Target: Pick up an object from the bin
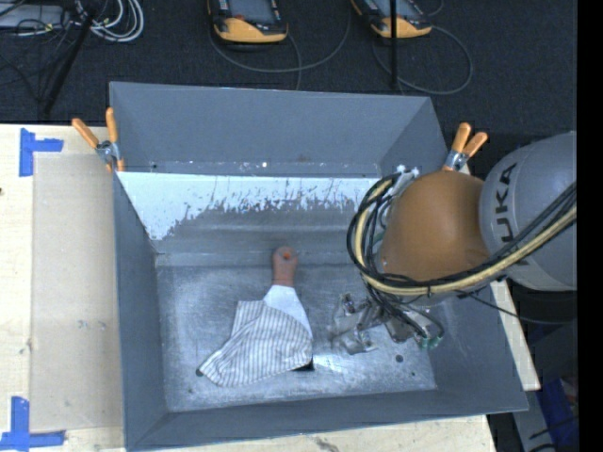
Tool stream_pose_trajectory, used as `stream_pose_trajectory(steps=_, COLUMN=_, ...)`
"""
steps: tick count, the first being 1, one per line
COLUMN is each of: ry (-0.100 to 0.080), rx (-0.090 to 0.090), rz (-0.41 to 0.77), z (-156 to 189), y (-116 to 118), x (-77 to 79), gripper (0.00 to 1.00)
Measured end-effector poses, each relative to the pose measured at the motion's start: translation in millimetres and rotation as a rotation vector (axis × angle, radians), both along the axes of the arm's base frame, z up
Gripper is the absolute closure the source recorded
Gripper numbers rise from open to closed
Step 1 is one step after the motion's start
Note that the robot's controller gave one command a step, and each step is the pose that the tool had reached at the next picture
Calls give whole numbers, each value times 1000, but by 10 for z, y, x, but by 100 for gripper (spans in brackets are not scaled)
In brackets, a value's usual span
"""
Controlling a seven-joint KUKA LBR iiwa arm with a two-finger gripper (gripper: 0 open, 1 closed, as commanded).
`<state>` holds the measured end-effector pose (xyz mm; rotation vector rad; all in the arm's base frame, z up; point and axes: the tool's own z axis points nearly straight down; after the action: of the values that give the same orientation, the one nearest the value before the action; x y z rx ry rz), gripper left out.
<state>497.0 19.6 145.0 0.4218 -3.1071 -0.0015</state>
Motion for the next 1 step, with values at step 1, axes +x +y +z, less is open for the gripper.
stream_pose_trajectory(steps=1, ry=-16, rx=-4, rz=418, z=-636, y=526, x=369, gripper=0)
